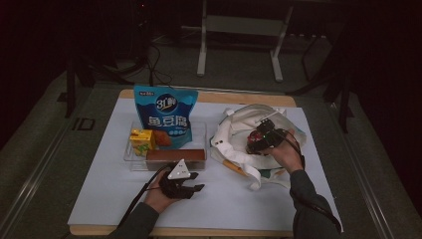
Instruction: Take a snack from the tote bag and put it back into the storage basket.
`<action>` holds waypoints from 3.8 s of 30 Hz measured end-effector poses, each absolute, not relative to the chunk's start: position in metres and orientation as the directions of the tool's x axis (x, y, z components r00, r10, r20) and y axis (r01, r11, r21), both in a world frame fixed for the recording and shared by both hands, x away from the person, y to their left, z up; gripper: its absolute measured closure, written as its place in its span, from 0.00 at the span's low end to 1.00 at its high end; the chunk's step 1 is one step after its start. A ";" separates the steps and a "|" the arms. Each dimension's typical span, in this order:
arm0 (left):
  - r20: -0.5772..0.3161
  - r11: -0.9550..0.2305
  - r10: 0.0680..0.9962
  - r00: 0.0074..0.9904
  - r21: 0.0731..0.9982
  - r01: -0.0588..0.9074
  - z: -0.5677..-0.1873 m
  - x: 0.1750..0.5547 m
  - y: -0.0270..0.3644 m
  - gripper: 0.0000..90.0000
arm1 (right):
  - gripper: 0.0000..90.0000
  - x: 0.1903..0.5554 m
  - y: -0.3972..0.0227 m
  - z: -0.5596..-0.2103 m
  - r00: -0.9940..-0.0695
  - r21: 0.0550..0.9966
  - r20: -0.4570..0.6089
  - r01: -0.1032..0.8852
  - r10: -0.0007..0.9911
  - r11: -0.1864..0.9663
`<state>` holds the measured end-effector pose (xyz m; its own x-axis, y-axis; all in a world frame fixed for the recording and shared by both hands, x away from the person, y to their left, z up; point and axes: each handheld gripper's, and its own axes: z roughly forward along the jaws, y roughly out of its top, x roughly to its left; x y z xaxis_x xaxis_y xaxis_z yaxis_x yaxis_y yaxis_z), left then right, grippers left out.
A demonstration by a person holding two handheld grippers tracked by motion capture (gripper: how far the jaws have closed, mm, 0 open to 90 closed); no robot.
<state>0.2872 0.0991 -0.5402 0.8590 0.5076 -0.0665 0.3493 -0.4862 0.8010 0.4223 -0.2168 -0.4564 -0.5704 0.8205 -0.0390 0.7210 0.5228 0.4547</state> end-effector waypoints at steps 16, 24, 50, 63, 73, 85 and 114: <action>-0.067 -0.485 0.510 0.858 0.801 0.351 -0.540 0.287 0.099 0.56 | 0.29 0.420 -0.199 -0.442 -0.602 0.472 -0.044 0.690 0.797 0.548; -0.067 -0.485 0.509 0.858 0.801 0.351 -0.540 0.287 0.099 0.56 | 0.28 0.418 -0.192 -0.439 -0.618 0.476 -0.050 0.676 0.785 0.562; -0.066 -0.485 0.508 0.859 0.802 0.349 -0.540 0.287 0.100 0.58 | 0.29 0.412 -0.167 -0.419 -0.656 0.499 -0.059 0.634 0.753 0.591; -0.067 -0.483 0.508 0.859 0.803 0.349 -0.540 0.287 0.099 0.57 | 0.29 0.408 -0.156 -0.405 -0.674 0.530 -0.050 0.608 0.737 0.591; -0.067 -0.484 0.508 0.859 0.802 0.349 -0.540 0.287 0.099 0.57 | 0.29 0.402 -0.147 -0.398 -0.695 0.542 -0.050 0.585 0.718 0.603; -0.066 -0.484 0.508 0.859 0.803 0.348 -0.540 0.287 0.099 0.57 | 0.29 0.399 -0.131 -0.391 -0.719 0.557 -0.056 0.553 0.693 0.619; -0.067 -0.485 0.507 0.860 0.802 0.348 -0.540 0.287 0.099 0.57 | 0.29 0.397 -0.098 -0.381 -0.751 0.572 -0.056 0.516 0.658 0.637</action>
